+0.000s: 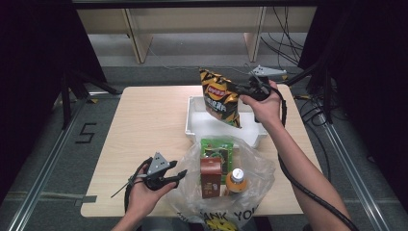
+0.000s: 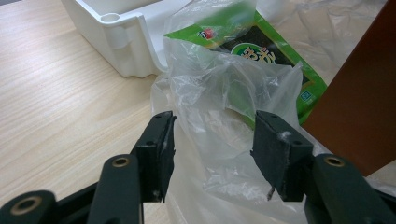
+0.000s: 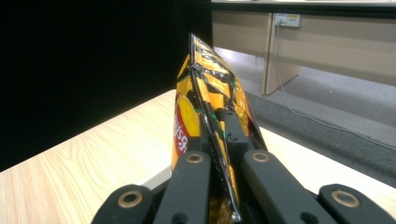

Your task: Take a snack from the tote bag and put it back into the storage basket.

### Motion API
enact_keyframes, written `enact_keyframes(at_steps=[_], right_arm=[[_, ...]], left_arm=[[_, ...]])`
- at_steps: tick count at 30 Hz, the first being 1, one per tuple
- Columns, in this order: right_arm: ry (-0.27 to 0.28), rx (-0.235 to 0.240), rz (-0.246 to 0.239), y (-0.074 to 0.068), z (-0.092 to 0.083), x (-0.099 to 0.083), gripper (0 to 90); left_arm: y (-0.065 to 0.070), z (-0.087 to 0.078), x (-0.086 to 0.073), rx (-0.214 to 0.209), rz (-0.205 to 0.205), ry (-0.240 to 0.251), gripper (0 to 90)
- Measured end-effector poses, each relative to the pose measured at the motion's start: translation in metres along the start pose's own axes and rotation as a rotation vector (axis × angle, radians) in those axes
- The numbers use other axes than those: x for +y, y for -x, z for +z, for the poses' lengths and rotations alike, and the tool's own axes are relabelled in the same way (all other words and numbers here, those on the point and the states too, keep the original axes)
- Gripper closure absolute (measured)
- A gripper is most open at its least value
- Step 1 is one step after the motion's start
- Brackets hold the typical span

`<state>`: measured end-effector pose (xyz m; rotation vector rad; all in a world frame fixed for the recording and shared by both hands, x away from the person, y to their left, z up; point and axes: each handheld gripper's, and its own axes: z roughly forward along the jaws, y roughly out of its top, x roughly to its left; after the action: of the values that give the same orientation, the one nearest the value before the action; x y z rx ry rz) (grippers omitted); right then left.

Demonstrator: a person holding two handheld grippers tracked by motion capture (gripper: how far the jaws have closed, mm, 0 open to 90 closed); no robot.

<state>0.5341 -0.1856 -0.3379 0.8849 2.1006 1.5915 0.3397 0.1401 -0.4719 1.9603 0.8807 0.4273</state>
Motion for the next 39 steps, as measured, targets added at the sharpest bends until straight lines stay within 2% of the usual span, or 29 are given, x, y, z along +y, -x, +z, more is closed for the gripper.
enact_keyframes(at_steps=[1,2,5,6,7,8,11,12,14,16,17,18,19,20,21,22,23,24,26,27,28,31,32,33,34,36,38,39], right_arm=[[-0.007,-0.001,0.013,0.000,0.001,0.000,90.0],[-0.004,-0.001,-0.005,0.003,0.004,-0.001,90.0],[-0.030,0.004,0.005,0.005,0.009,-0.005,90.0],[-0.024,-0.008,0.021,0.005,0.012,-0.008,90.0],[-0.033,0.006,0.003,0.008,0.014,-0.010,90.0],[-0.041,-0.001,0.036,0.007,0.015,-0.012,90.0],[-0.044,-0.001,0.029,0.009,0.019,-0.015,90.0],[-0.052,-0.013,0.011,0.010,0.020,-0.016,90.0],[-0.071,-0.002,0.034,0.010,0.022,-0.017,89.8],[-0.068,-0.001,0.034,0.011,0.025,-0.018,89.6],[-0.073,-0.004,0.009,0.014,0.026,-0.018,89.5],[-0.076,-0.010,0.033,0.012,0.027,-0.017,89.3],[-0.067,0.001,0.011,0.014,0.029,-0.017,89.1],[-0.074,-0.005,0.012,0.013,0.029,-0.016,88.7],[-0.082,-0.013,0.003,0.013,0.030,-0.016,88.2],[-0.109,-0.008,0.010,0.011,0.031,-0.015,87.8],[-0.111,-0.005,-0.003,0.014,0.033,-0.016,87.6],[-0.116,-0.014,-0.001,0.014,0.033,-0.017,87.7],[-0.110,-0.012,0.022,0.015,0.034,-0.017,87.1],[-0.100,-0.013,-0.011,0.018,0.035,-0.017,86.5],[-0.107,-0.018,-0.012,0.018,0.035,-0.017,85.5],[-0.115,-0.080,-0.041,0.019,0.036,-0.016,73.7],[-0.132,-0.098,-0.071,0.021,0.035,-0.016,69.8],[-0.133,-0.102,-0.062,0.021,0.035,-0.016,66.1],[-0.135,-0.115,-0.078,0.023,0.034,-0.015,61.4],[-0.145,-0.140,-0.059,0.022,0.033,-0.015,52.8],[-0.140,-0.199,-0.066,0.022,0.032,-0.013,45.3],[-0.162,-0.198,-0.061,0.021,0.029,-0.012,43.9]], left_arm=[[0.000,0.000,0.000,0.006,0.014,-0.001,47.8],[0.000,0.000,0.000,0.006,0.016,-0.002,47.8],[0.000,0.000,0.000,0.005,0.016,0.003,47.8],[-0.001,-0.001,0.000,0.004,0.030,-0.009,47.8],[-0.002,-0.001,0.000,0.006,0.035,-0.014,47.8],[0.000,0.000,0.000,0.006,0.016,0.001,47.8],[-0.002,0.000,-0.001,0.000,0.033,-0.019,47.8],[-0.002,0.000,-0.001,0.001,0.034,-0.018,47.8],[0.000,0.001,-0.001,0.000,0.016,-0.004,47.8],[0.001,0.001,-0.001,0.001,0.017,0.001,47.8],[0.003,0.001,-0.002,0.002,-0.011,0.003,47.8],[0.002,0.001,-0.002,0.000,0.003,-0.003,47.8],[0.001,0.001,-0.002,0.000,0.017,-0.005,47.8],[0.001,0.001,-0.002,0.000,0.016,-0.005,47.8],[0.003,0.000,-0.002,0.008,-0.002,-0.004,47.8],[0.002,0.000,-0.002,0.012,0.004,0.000,47.8],[0.001,-0.001,-0.001,0.003,0.019,-0.001,47.8],[0.001,-0.001,-0.002,0.007,0.005,-0.001,47.8],[-0.001,-0.001,-0.002,0.006,0.014,0.001,47.8],[0.000,-0.001,-0.003,0.012,-0.007,-0.004,47.8],[0.000,-0.001,-0.003,0.012,0.001,-0.004,47.8],[-0.002,0.001,-0.004,0.006,0.012,-0.008,47.8],[-0.001,0.001,-0.004,0.013,0.001,-0.010,47.8],[0.000,0.001,-0.004,0.011,0.000,-0.010,47.8],[0.000,0.001,-0.004,0.011,0.000,-0.010,47.8],[-0.001,0.002,-0.004,0.001,0.006,-0.009,47.8],[-0.002,0.002,-0.004,0.000,0.014,-0.028,47.8],[-0.002,0.003,-0.004,-0.003,0.001,-0.026,47.8]])
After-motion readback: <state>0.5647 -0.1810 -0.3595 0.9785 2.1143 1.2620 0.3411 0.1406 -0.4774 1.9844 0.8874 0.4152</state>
